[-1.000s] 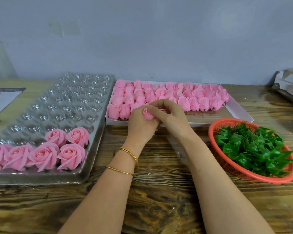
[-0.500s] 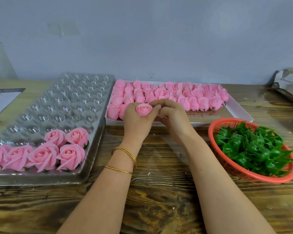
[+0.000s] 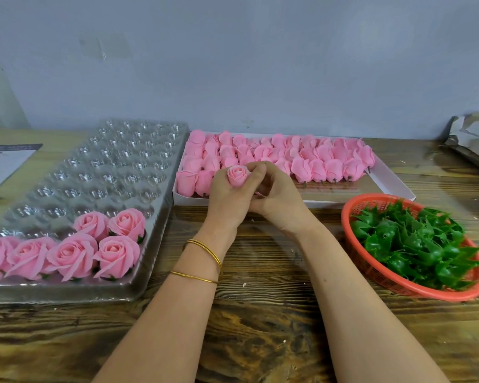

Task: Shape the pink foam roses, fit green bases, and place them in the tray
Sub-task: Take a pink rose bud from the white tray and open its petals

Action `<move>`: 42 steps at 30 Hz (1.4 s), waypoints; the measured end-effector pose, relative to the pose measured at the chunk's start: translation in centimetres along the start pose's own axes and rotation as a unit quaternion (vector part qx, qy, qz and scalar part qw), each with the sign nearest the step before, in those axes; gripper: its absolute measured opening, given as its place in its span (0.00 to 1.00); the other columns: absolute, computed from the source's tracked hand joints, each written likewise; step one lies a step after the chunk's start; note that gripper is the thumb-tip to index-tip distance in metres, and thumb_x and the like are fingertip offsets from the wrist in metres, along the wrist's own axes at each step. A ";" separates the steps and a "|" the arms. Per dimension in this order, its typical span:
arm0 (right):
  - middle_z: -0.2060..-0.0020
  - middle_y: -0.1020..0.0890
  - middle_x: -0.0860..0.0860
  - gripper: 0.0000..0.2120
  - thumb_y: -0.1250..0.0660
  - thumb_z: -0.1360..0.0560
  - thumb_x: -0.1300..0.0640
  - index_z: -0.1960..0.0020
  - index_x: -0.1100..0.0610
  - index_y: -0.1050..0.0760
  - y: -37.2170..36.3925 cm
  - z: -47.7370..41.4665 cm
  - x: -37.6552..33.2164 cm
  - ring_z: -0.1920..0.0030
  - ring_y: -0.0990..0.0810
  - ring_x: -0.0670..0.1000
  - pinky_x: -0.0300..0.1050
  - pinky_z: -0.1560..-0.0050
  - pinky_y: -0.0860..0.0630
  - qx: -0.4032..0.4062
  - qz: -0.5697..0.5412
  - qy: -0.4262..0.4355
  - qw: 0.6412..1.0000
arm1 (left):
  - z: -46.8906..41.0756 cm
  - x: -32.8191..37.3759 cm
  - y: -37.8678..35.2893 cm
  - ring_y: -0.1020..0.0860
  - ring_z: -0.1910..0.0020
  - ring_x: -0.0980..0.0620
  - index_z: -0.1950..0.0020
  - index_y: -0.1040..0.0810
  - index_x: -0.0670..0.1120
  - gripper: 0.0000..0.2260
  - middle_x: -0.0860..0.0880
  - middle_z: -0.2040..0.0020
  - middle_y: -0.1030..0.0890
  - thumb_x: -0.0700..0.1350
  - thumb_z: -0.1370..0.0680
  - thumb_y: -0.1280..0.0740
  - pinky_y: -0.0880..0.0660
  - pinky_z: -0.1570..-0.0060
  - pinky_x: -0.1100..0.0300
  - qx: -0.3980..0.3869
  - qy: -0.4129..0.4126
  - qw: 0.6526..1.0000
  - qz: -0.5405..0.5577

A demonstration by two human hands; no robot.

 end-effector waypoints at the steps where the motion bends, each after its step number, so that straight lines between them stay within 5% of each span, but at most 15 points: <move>1: 0.49 0.19 0.56 0.24 0.27 0.34 0.76 0.41 0.64 0.28 0.0 0.0 0.0 0.49 0.20 0.51 0.35 0.54 0.22 0.001 -0.002 0.000 1.000 | 0.0 -0.1 0.1 0.16 0.62 0.55 0.65 0.16 0.55 0.05 0.52 0.65 0.15 0.49 0.28 0.27 0.22 0.64 0.65 -0.002 0.004 1.000 0.010; 6: 0.43 0.21 0.65 0.27 0.28 0.33 0.77 0.37 0.65 0.30 0.1 -0.1 0.3 0.42 0.22 0.64 0.47 0.47 0.20 -0.007 -0.010 -0.011 1.000 | -0.2 -0.5 0.6 0.16 0.63 0.53 0.59 0.16 0.47 0.02 0.48 0.63 0.15 0.42 0.27 0.25 0.22 0.65 0.63 -0.004 0.027 0.998 0.054; 11: 0.44 0.21 0.63 0.25 0.30 0.31 0.77 0.36 0.64 0.30 -0.1 0.1 0.2 0.46 0.21 0.57 0.42 0.48 0.20 -0.027 -0.009 -0.012 1.000 | -0.2 -0.5 0.7 0.17 0.61 0.52 0.58 0.16 0.46 0.02 0.48 0.63 0.15 0.42 0.28 0.24 0.21 0.60 0.57 -0.013 0.041 0.998 0.050; 16: 0.51 0.19 0.52 0.22 0.31 0.29 0.76 0.42 0.56 0.27 -0.5 0.2 0.0 0.50 0.21 0.49 0.36 0.51 0.22 -0.046 -0.005 -0.005 0.999 | -0.2 -0.3 0.8 0.18 0.65 0.56 0.60 0.17 0.46 0.03 0.50 0.67 0.16 0.40 0.27 0.25 0.22 0.66 0.62 -0.004 0.038 0.998 0.050; 23: 0.50 0.22 0.67 0.24 0.31 0.32 0.77 0.43 0.57 0.27 -0.8 0.2 -0.1 0.55 0.23 0.52 0.40 0.55 0.23 -0.049 0.004 -0.014 0.999 | 0.0 -0.5 0.6 0.17 0.67 0.55 0.68 0.15 0.52 0.13 0.50 0.67 0.16 0.42 0.24 0.29 0.23 0.69 0.64 0.017 0.052 0.997 0.056; 30: 0.46 0.23 0.66 0.25 0.26 0.32 0.72 0.39 0.58 0.28 -0.4 0.1 0.0 0.55 0.21 0.60 0.56 0.48 0.21 -0.018 0.043 -0.008 0.999 | -0.2 -1.2 0.8 0.15 0.61 0.52 0.58 0.16 0.48 0.07 0.49 0.61 0.14 0.49 0.24 0.28 0.21 0.65 0.62 0.022 0.074 0.996 0.038; 33: 0.46 0.22 0.65 0.25 0.26 0.32 0.71 0.38 0.59 0.28 -0.1 0.0 -0.1 0.50 0.20 0.62 0.54 0.47 0.21 -0.006 0.052 0.003 0.999 | -0.2 -0.8 0.8 0.15 0.63 0.54 0.64 0.15 0.50 0.09 0.50 0.64 0.15 0.49 0.24 0.27 0.22 0.66 0.65 0.017 0.059 0.998 0.028; 38: 0.56 0.22 0.53 0.24 0.29 0.30 0.74 0.39 0.58 0.29 -0.2 0.0 -0.1 0.57 0.24 0.48 0.38 0.52 0.23 -0.020 0.021 0.000 1.000 | -0.2 -0.1 1.1 0.16 0.64 0.56 0.68 0.15 0.51 0.11 0.51 0.66 0.15 0.45 0.25 0.26 0.22 0.66 0.64 0.018 0.045 0.998 0.037; 42: 0.54 0.22 0.54 0.24 0.31 0.28 0.74 0.37 0.58 0.30 -0.5 0.1 0.2 0.54 0.24 0.50 0.41 0.48 0.23 -0.043 0.003 -0.011 0.999 | -0.1 -0.1 1.1 0.17 0.62 0.52 0.62 0.16 0.46 0.06 0.47 0.64 0.15 0.43 0.25 0.26 0.20 0.62 0.60 0.005 0.052 0.998 0.029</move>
Point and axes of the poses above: each hand's wrist, its own z-axis away from the middle knuckle, its own y-axis out of the back of the hand, x = y × z, the point moved 8 cm from there along -z, towards the middle knuckle
